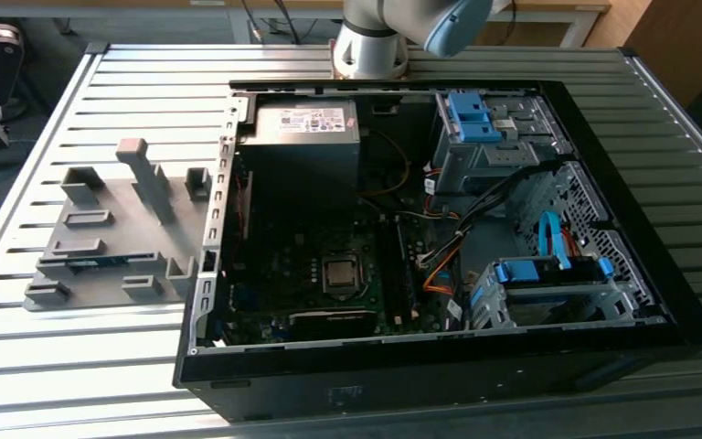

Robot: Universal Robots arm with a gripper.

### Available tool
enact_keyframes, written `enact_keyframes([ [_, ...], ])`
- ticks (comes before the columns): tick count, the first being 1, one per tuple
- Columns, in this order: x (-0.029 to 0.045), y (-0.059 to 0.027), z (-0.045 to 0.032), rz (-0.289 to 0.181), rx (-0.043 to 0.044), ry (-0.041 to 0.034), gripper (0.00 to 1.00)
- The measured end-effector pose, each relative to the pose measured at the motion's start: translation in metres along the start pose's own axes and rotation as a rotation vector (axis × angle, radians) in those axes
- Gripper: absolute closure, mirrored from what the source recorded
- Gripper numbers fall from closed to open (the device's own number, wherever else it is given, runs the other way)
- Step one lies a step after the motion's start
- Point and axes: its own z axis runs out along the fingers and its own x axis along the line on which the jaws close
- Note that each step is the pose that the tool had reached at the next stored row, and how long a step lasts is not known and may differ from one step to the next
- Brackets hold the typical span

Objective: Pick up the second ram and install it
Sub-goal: 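Pick up the second ram and move it above second insertion slot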

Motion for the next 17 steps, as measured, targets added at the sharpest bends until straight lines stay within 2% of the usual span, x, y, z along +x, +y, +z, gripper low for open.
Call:
enact_keyframes([
  [17, 0.0, 0.0, 0.0, -0.105, 0.0022, 0.0057, 0.89],
])
